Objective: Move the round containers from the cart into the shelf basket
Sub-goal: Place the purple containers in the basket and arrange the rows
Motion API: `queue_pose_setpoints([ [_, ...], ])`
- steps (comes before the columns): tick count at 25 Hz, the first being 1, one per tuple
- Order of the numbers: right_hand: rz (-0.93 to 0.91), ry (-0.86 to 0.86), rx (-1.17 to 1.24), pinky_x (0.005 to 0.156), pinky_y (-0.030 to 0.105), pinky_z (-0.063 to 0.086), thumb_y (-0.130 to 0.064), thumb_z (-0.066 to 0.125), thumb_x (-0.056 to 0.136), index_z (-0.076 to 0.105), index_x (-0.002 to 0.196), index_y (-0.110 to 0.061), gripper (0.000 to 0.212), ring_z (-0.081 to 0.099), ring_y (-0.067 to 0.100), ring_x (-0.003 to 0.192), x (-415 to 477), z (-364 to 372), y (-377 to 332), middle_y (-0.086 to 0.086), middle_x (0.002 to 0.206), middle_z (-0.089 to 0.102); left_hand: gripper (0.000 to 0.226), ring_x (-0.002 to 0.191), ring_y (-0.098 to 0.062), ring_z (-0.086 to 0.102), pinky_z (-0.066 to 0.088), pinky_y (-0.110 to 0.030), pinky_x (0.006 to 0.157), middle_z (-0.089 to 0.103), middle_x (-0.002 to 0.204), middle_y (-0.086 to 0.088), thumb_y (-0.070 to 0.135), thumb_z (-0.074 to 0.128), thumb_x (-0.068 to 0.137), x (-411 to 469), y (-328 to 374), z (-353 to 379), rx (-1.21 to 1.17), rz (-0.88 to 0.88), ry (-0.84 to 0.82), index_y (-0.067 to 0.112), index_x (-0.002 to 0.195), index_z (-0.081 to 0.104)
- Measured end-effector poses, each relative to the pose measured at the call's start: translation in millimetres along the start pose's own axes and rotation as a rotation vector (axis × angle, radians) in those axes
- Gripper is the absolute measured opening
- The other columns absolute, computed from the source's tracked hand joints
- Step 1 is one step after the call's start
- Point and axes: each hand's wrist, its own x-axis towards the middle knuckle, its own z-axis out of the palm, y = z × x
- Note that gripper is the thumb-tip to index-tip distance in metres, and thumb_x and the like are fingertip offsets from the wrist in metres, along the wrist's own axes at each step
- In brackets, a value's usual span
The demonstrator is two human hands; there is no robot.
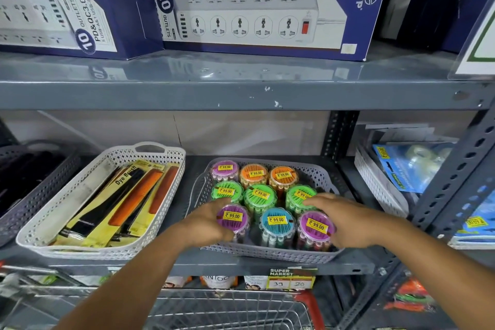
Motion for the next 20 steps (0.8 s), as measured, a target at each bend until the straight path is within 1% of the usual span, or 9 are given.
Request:
queue_pose_setpoints([
  [2,0.125,0.123,0.161,0.101,0.032,0.041,-0.037,0.076,0.072,0.025,0.145,-0.032,0.089,0.044,0.017,0.127,-7.1,9.4,-0.6,-0.002,0.145,0.040,0.099,0.104,-0.013,0.065,0.060,-0.040,0.088,0.050,0.143,-0.005,0.014,0.077,0.066,1.1,-1.7,1.4,-0.015,0.005,0.004,0.032,0.151,0.028],
  [3,0.190,0.219,0.205,0.098,0.035,0.044,-0.054,0.075,0.067,0.029,0.142,-0.031,0.091,0.050,0.018,0.121,-9.5,18.5,-3.6,-0.002,0.140,0.048,0.099,0.104,-0.014,0.065,0.060,-0.040,0.089,0.050,0.143,-0.005,0.014,0.078,0.066,1.1,-2.7,1.9,-0.017,0.009,0.007,0.032,0.150,0.029],
  [5,0.272,0.430,0.134,0.099,0.041,0.043,-0.074,0.066,0.058,0.034,0.137,-0.029,0.097,0.054,0.021,0.116,-9.2,40.3,-10.8,-0.002,0.129,0.057,0.098,0.103,-0.021,0.068,0.060,-0.043,0.088,0.052,0.142,-0.006,0.014,0.077,0.066,1.9,-4.0,3.1,-0.019,0.010,0.015,0.032,0.150,0.031],
  [7,0.279,0.562,0.027,0.104,0.042,0.038,-0.073,0.066,0.060,0.036,0.135,-0.027,0.093,0.054,0.022,0.116,-1.5,56.0,-13.1,-0.002,0.125,0.060,0.097,0.097,-0.022,0.072,0.060,-0.045,0.085,0.055,0.139,-0.008,0.013,0.077,0.066,1.8,-4.5,3.6,-0.028,0.006,0.021,0.031,0.150,0.031],
  [8,0.276,0.586,0.045,0.105,0.042,0.037,-0.069,0.069,0.061,0.037,0.135,-0.026,0.091,0.055,0.022,0.115,1.6,58.4,-12.7,-0.002,0.124,0.061,0.098,0.095,-0.020,0.072,0.061,-0.044,0.084,0.056,0.137,-0.007,0.013,0.077,0.065,1.7,-4.5,3.8,-0.032,0.005,0.022,0.031,0.150,0.031],
  [11,0.284,0.565,0.150,0.109,0.045,0.030,-0.066,0.073,0.059,0.035,0.134,-0.031,0.091,0.052,0.020,0.117,2.4,55.1,-8.8,-0.007,0.124,0.060,0.098,0.100,-0.015,0.067,0.059,-0.031,0.076,0.058,0.133,-0.004,0.011,0.079,0.067,-0.1,-2.1,3.8,-0.039,0.017,0.016,0.028,0.151,0.030],
  [14,0.198,0.595,0.068,0.116,0.053,0.009,-0.073,0.064,0.062,0.031,0.138,-0.035,0.090,0.031,0.019,0.137,3.3,53.4,-20.5,-0.010,0.139,0.049,0.096,0.099,-0.015,0.067,0.058,-0.030,0.077,0.061,0.127,-0.004,0.005,0.079,0.069,-1.5,-1.3,4.4,-0.069,0.011,0.016,0.022,0.150,0.031],
  [17,0.082,0.481,0.081,0.117,0.055,-0.005,-0.071,0.063,0.066,0.022,0.145,-0.034,0.096,0.009,0.019,0.146,20.3,52.0,-44.8,-0.012,0.147,0.043,0.085,0.092,-0.017,0.069,0.056,-0.029,0.070,0.067,0.110,0.000,0.002,0.082,0.067,-2.8,-2.7,3.4,-0.082,0.007,0.034,0.018,0.141,0.042],
  [20,0.100,0.381,0.157,0.116,0.056,-0.010,-0.073,0.065,0.064,0.017,0.147,-0.033,0.104,0.008,0.019,0.147,35.5,52.7,-48.0,-0.013,0.146,0.045,0.075,0.092,-0.019,0.070,0.057,-0.032,0.075,0.070,0.103,-0.001,0.006,0.085,0.062,-5.2,-2.2,2.1,-0.069,0.004,0.065,0.017,0.128,0.052],
])
